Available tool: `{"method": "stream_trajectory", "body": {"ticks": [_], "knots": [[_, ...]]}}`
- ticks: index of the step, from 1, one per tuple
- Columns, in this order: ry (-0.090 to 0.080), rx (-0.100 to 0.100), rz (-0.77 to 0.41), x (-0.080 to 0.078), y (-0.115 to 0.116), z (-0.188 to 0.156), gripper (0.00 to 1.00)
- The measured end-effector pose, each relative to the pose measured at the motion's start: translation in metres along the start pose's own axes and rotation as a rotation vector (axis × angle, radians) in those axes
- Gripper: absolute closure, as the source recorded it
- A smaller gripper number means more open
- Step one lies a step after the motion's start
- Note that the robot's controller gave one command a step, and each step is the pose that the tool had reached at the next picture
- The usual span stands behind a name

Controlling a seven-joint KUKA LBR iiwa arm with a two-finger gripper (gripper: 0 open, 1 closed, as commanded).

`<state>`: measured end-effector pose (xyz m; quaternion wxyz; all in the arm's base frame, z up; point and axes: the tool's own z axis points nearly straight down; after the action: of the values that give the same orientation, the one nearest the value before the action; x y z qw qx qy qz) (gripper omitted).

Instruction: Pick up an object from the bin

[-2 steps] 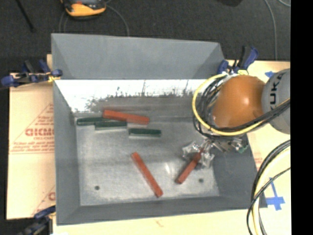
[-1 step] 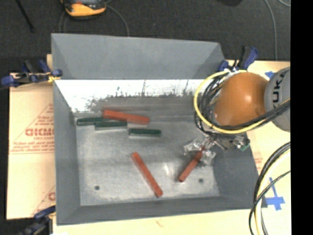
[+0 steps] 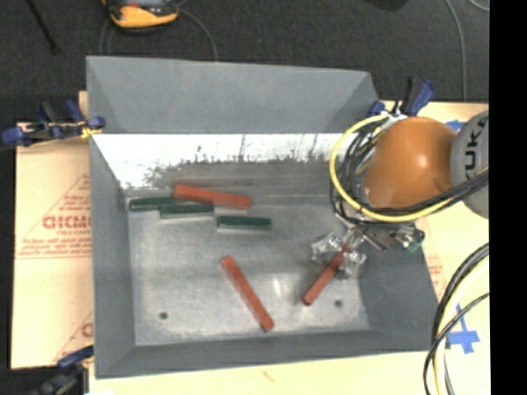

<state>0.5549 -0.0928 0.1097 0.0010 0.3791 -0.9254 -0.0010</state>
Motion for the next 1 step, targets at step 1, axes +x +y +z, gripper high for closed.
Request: {"method": "stream_trajectory", "body": {"ticks": [1], "knots": [[-0.001,0.001,0.001,0.0000,-0.0002,-0.0210,1.00]]}}
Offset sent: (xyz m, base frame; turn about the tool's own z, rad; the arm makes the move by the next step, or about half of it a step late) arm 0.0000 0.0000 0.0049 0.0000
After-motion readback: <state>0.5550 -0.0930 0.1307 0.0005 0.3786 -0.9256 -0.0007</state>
